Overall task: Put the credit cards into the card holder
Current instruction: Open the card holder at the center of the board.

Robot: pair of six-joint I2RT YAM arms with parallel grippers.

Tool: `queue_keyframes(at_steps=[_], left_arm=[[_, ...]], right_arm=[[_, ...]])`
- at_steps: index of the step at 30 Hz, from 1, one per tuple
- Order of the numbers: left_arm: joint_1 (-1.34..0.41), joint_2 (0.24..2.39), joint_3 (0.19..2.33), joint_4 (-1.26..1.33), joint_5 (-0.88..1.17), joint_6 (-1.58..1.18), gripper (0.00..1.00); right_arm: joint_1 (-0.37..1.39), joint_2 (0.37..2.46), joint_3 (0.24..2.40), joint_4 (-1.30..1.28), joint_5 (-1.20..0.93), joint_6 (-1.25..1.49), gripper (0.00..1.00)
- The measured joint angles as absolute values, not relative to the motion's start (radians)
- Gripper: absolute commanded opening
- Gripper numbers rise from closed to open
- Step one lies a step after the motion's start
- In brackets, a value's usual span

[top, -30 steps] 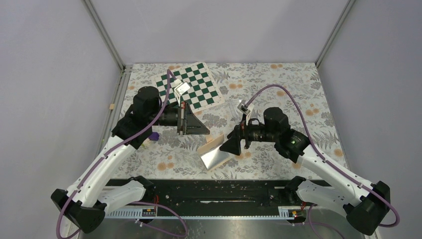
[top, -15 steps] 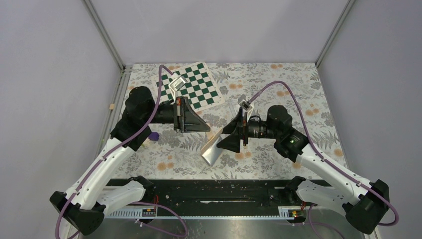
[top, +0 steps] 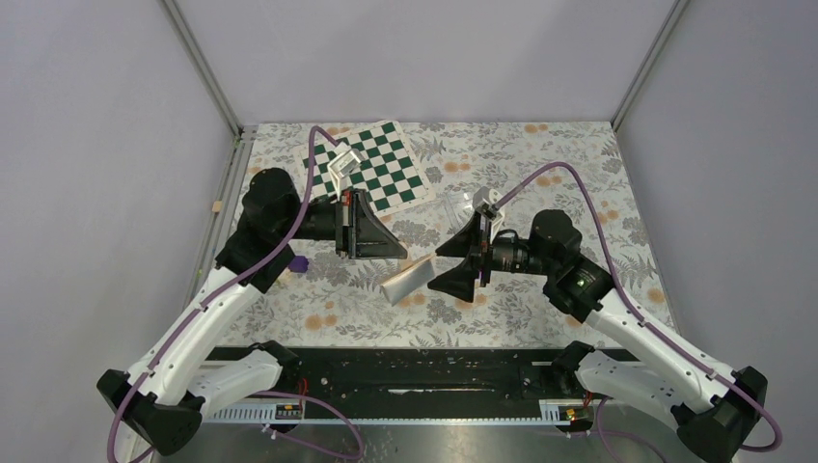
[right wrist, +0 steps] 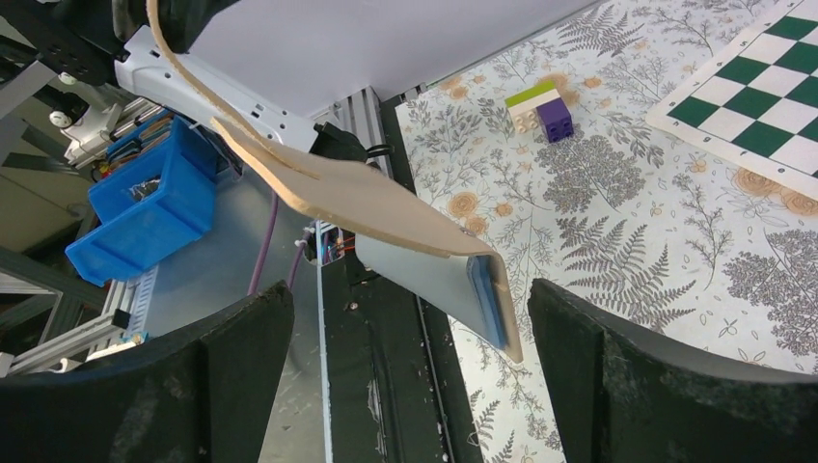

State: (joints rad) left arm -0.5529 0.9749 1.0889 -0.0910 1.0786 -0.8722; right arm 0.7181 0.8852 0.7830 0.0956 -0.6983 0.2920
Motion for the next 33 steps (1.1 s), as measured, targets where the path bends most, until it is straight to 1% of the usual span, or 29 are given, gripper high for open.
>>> queue_keyframes(at_steps=[7, 15, 19, 24, 27, 33], left_arm=[[-0.567, 0.979, 1.059, -0.048, 1.121, -0.899, 0.0], [-0.582, 0.98, 1.053, -0.046, 1.145, -0.91, 0.0], [-0.591, 0.982, 1.053, -0.039, 1.146, -0.914, 0.0], [-0.605, 0.992, 1.053, -0.018, 1.145, -0.923, 0.0], [-0.609, 0.996, 1.053, 0.002, 1.145, -0.934, 0.0], [-0.61, 0.997, 1.053, 0.024, 1.144, -0.949, 0.0]], right_arm=[[0.718, 0.902, 0.791, 0.115, -0.728, 0.273, 0.98], [0.718, 0.889, 0.836, 0.062, -0.723, 0.173, 0.99], [0.718, 0.88, 0.836, 0.073, -0.746, 0.177, 0.99], [0.718, 0.916, 0.836, 0.186, -0.821, 0.259, 0.95], [0.718, 0.952, 0.836, 0.236, -0.856, 0.305, 0.89], [0.721, 0.981, 0.837, 0.26, -0.888, 0.349, 0.79]])
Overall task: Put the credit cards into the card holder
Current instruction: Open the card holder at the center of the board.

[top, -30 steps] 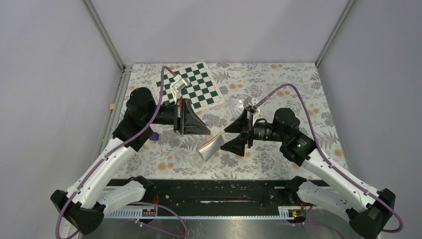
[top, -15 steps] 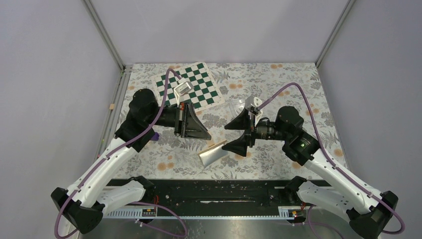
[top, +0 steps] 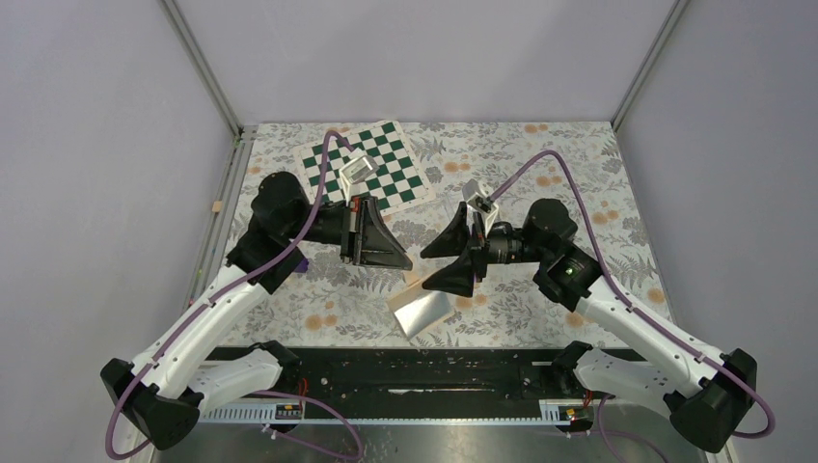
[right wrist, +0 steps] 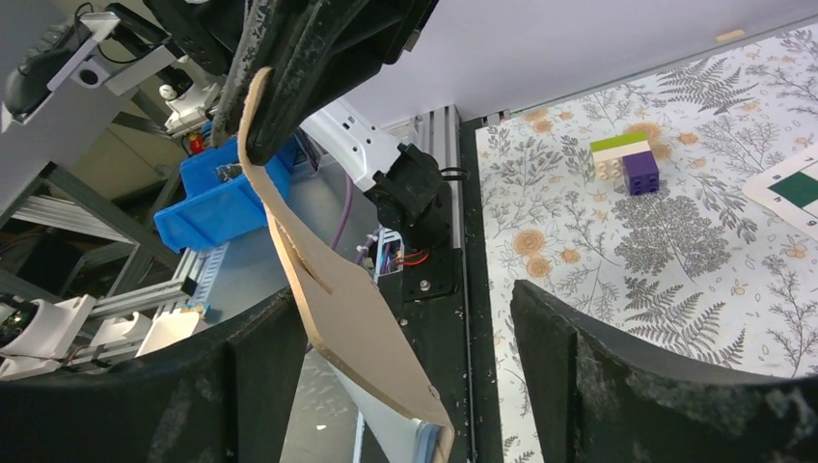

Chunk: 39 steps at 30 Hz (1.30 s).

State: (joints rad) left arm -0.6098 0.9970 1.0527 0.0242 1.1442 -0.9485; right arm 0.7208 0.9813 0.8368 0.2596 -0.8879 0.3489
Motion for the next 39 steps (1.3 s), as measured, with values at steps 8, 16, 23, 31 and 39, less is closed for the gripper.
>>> queue_keyframes(at_steps=[8, 16, 23, 31, 39], left_arm=[[-0.61, 1.004, 1.043, 0.115, 1.139, -1.006, 0.0], [-0.61, 1.023, 1.042, 0.139, 1.127, -1.028, 0.0], [-0.61, 1.031, 1.041, 0.149, 1.083, -1.03, 0.0], [-0.609, 1.07, 1.041, 0.162, 1.036, -1.031, 0.51], [-0.54, 1.021, 1.094, -0.259, 0.786, -0.802, 0.83]], right_arm=[[0.728, 0.988, 0.834, 0.361, -0.915, 0.45, 0.42], [0.746, 1.026, 0.831, 0.432, -0.938, 0.533, 0.44], [0.762, 1.034, 0.832, 0.408, -0.945, 0.533, 0.3], [0.766, 1.028, 0.867, 0.268, -0.889, 0.495, 0.0], [0.765, 1.007, 0.919, 0.057, -0.696, 0.505, 0.0]])
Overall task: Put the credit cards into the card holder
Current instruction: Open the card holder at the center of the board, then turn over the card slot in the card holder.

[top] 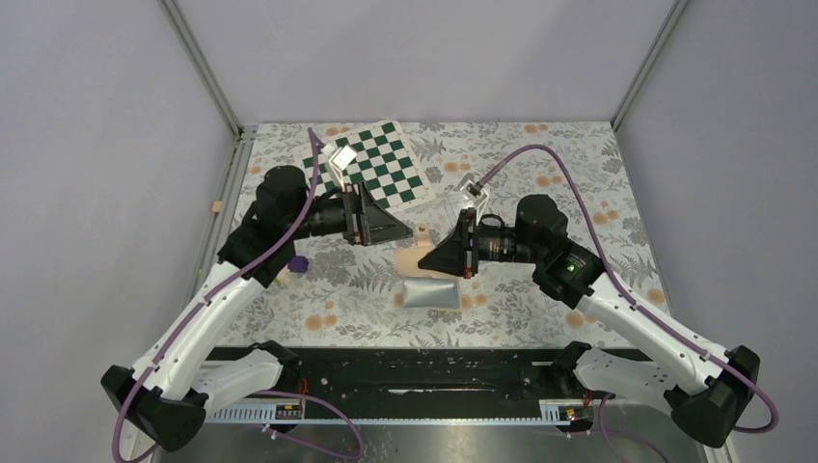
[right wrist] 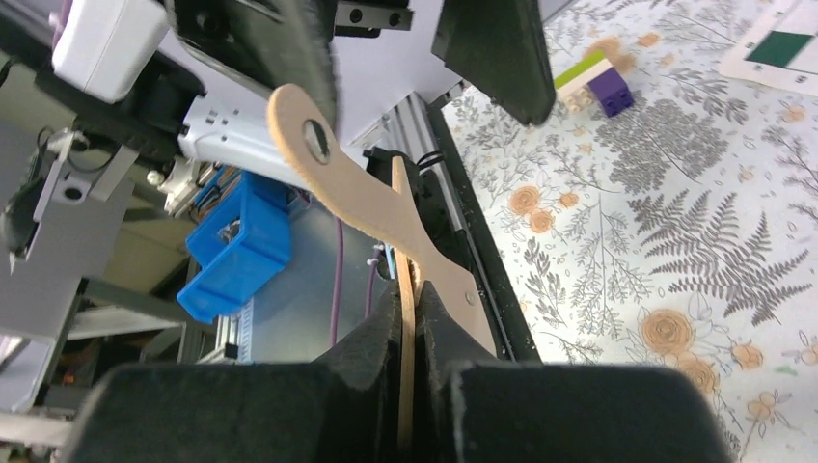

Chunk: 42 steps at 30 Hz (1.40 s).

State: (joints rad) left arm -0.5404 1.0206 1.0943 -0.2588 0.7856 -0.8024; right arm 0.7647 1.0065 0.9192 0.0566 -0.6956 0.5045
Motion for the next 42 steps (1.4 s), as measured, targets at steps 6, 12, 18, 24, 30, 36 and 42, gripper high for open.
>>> queue_keyframes(at_steps=[6, 12, 18, 24, 30, 36, 42], left_arm=[[-0.502, 0.958, 1.084, -0.519, 0.637, -0.666, 0.84], [-0.502, 0.916, 0.954, -0.573, 0.622, -0.643, 0.81], [-0.503, 0.926, 0.838, -0.467, 0.677, -0.71, 0.77], [-0.519, 0.954, 0.809, -0.362, 0.712, -0.762, 0.76], [-0.538, 0.974, 0.805, -0.302, 0.732, -0.787, 0.69], [-0.545, 0.979, 0.777, -0.283, 0.729, -0.787, 0.66], [-0.549, 0.979, 0.775, -0.303, 0.701, -0.775, 0.64]], right_arm=[[0.714, 0.959, 0.915, 0.008, -0.614, 0.556, 0.0], [0.612, 0.942, 0.897, 0.014, -0.647, 0.646, 0.0], [0.595, 0.966, 0.879, 0.037, -0.696, 0.729, 0.0], [0.593, 0.984, 0.879, 0.051, -0.702, 0.773, 0.0], [0.592, 1.004, 0.879, 0.057, -0.702, 0.799, 0.0], [0.591, 1.007, 0.879, 0.058, -0.701, 0.814, 0.0], [0.591, 1.011, 0.879, 0.058, -0.701, 0.823, 0.0]])
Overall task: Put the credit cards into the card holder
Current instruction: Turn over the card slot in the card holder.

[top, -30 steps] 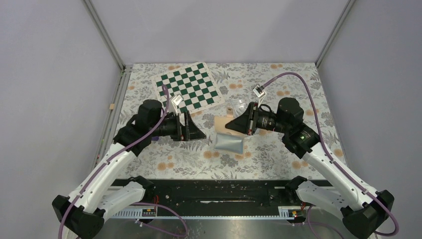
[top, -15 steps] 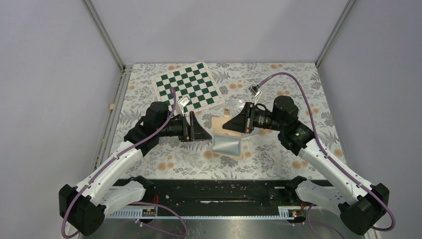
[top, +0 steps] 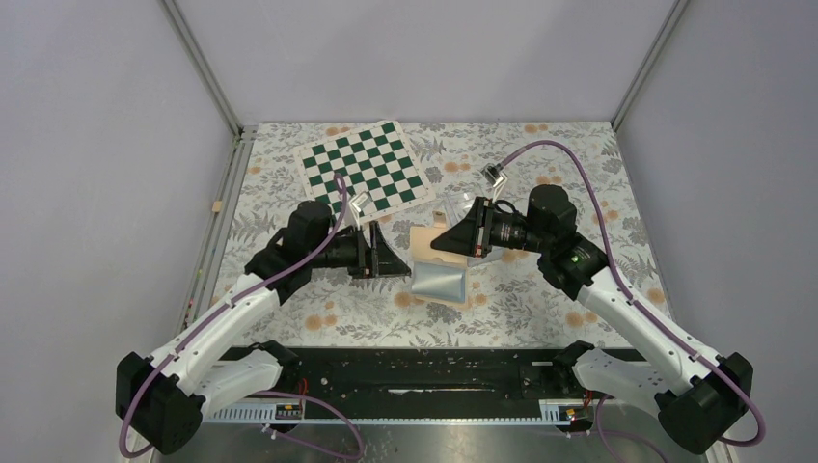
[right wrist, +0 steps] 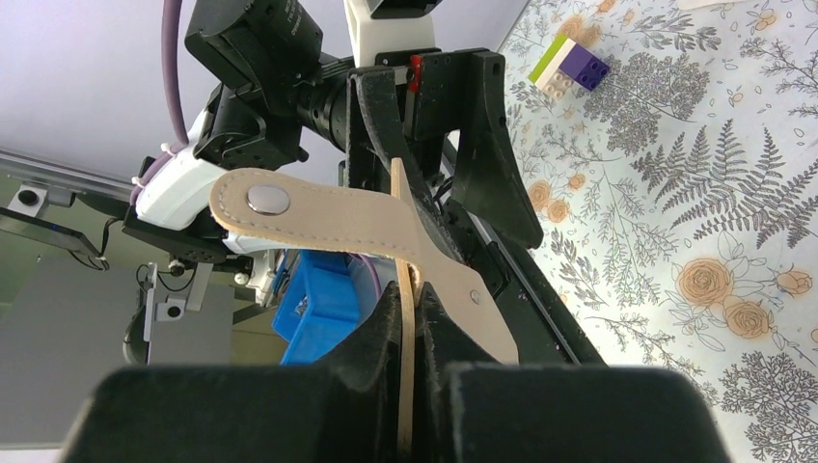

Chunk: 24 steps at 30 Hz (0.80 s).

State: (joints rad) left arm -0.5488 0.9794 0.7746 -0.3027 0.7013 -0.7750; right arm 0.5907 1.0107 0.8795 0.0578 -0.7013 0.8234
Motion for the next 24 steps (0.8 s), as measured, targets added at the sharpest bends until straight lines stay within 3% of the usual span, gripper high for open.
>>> queue_keyframes(at_steps=[12, 24], left_arm=[[-0.597, 0.989, 0.775, -0.301, 0.715, -0.759, 0.64], [-0.599, 0.992, 0.774, -0.116, 0.759, -0.832, 0.65]], right_arm=[[0.589, 1.016, 0.879, 0.057, -0.697, 0.832, 0.0], [0.588, 1.035, 0.868, 0.124, -0.744, 0.889, 0.0]])
